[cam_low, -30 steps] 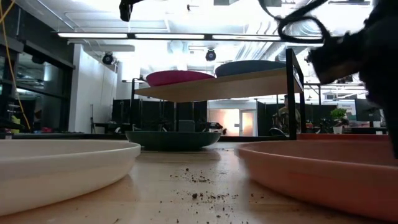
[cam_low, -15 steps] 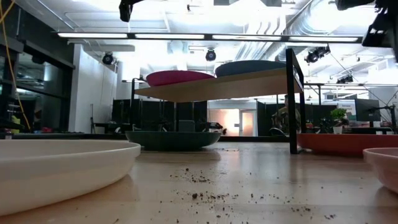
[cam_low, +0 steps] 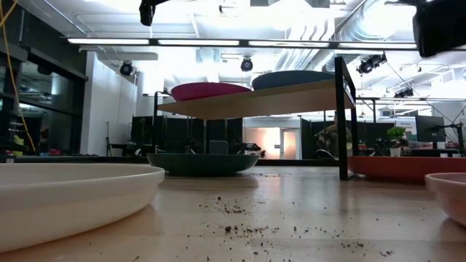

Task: Place and stack plates onto a shelf
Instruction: Stack the brown plate on top of the blue plate

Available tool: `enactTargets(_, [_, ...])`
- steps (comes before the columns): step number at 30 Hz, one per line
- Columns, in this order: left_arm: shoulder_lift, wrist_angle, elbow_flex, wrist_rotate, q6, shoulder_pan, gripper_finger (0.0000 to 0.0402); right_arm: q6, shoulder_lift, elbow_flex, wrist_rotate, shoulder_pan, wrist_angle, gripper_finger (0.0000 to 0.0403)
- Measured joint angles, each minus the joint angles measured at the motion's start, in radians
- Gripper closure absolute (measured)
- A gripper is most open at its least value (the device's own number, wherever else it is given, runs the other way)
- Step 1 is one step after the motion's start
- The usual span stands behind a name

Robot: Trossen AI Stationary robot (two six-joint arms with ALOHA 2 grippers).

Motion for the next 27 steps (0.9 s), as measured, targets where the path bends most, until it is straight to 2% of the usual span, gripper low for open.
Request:
enactTargets(3, [0.000, 0.000, 0.000, 0.000, 0.000, 0.000, 0.0284, 0.050, 0.038, -0.040, -0.028, 0.012, 0.076, 0.0282])
enactTargets(6, [0.000, 0.000, 0.000, 0.000, 0.000, 0.000, 0.0284, 0.061, 0.093, -0.043, -0.041, 0.023, 0.122, 0.0267])
enactTargets(10, [0.000, -0.001, 0.000, 0.000, 0.000, 0.000, 0.0284, 0.055, 0.172, -0.009, -0.059, 0.025, 0.178, 0.0265])
enactTargets(15, [0.005, -0.004, 0.000, -0.001, 0.001, 0.000, 0.0284, 0.036, 0.269, 0.050, -0.065, 0.025, 0.071, 0.0265])
enactTargets(20, [0.019, -0.005, 0.000, -0.001, 0.001, 0.000, 0.0284, 0.012, 0.341, 0.085, -0.077, 0.025, 0.068, 0.0266])
enactTargets(23, [0.026, -0.008, 0.000, 0.000, 0.001, 0.000, 0.0284, 0.005, 0.361, 0.103, -0.081, 0.025, 0.058, 0.0286])
enactTargets(27, [0.025, -0.002, 0.000, -0.001, 0.001, 0.001, 0.0284, 0.012, 0.361, 0.122, -0.088, 0.025, 0.008, 0.0376])
